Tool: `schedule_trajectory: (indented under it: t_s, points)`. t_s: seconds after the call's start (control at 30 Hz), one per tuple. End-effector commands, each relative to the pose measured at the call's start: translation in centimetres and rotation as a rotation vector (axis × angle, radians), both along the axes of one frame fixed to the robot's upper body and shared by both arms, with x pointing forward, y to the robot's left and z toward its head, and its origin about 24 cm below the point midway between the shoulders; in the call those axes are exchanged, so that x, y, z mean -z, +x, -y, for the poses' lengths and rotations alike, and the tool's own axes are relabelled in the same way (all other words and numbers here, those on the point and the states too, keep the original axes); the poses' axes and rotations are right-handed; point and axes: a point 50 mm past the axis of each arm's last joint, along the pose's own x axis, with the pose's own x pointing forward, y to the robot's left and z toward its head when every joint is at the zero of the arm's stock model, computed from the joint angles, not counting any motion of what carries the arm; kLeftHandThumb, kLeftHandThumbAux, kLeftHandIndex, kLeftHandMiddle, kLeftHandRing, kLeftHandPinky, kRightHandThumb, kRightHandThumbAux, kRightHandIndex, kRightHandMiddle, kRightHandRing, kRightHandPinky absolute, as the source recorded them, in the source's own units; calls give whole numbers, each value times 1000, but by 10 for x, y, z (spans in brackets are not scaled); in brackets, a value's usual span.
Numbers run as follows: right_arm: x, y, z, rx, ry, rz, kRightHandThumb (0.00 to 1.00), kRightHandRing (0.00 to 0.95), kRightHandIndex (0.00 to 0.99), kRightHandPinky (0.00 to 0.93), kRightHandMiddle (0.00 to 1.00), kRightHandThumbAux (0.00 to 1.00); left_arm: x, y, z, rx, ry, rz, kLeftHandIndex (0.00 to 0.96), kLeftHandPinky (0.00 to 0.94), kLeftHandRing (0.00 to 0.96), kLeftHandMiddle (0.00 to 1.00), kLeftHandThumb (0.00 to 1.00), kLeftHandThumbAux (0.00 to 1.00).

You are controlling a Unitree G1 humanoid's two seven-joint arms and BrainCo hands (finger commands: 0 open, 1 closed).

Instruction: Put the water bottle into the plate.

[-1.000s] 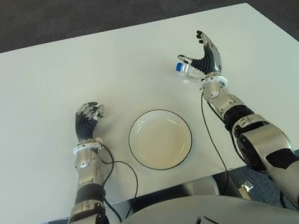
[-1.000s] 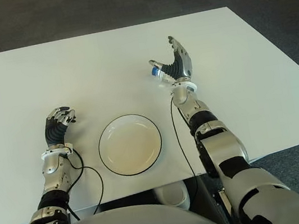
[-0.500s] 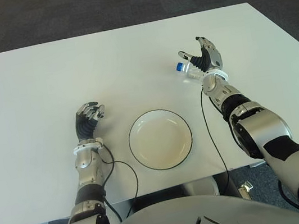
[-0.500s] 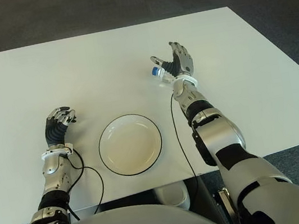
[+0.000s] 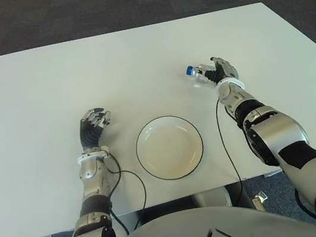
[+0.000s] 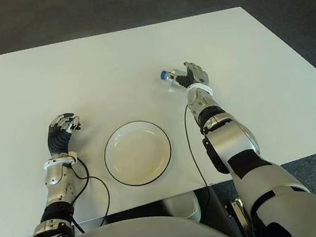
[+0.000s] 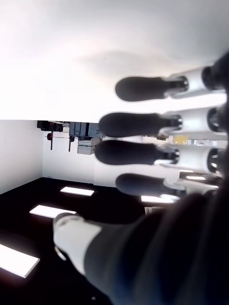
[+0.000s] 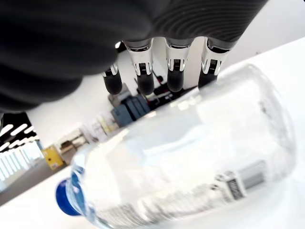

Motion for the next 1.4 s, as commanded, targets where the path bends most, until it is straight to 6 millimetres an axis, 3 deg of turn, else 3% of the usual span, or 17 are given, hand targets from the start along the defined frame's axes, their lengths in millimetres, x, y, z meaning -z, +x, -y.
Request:
schedule_trajectory:
  t_s: [0.03, 0.3, 0.5, 1.07, 1.13, 1.4]
  points:
    - [14, -8, 2, -3, -34, -98, 646, 0, 0, 0, 0, 241, 18, -14, 1, -4, -33, -98, 435, 556, 570, 586, 707, 710]
    - [26, -15, 3, -28, -98, -208, 700, 0, 0, 0, 0, 259, 18, -14, 1, -4, -29, -99, 435, 554, 573, 588, 708, 710]
    - [48, -30, 1, -92, -237, -345, 737, 0, 0, 0, 0, 298, 17, -14, 1, 0, -35, -93, 435, 553, 571, 586, 707, 710]
    - [67, -46, 2, -169, -403, -559, 660, 0, 0, 0, 0, 417, 17, -13, 0, -2, -34, -94, 435, 562, 576, 590, 707, 710]
    - [68, -47, 2, -178, -419, -574, 646, 0, 82, 0, 0, 445, 16, -13, 0, -3, -34, -93, 435, 560, 577, 590, 707, 710]
    - [72, -51, 4, -216, -489, -613, 621, 0, 250, 0, 0, 512, 16, -14, 0, -4, -37, -90, 435, 559, 575, 590, 708, 710]
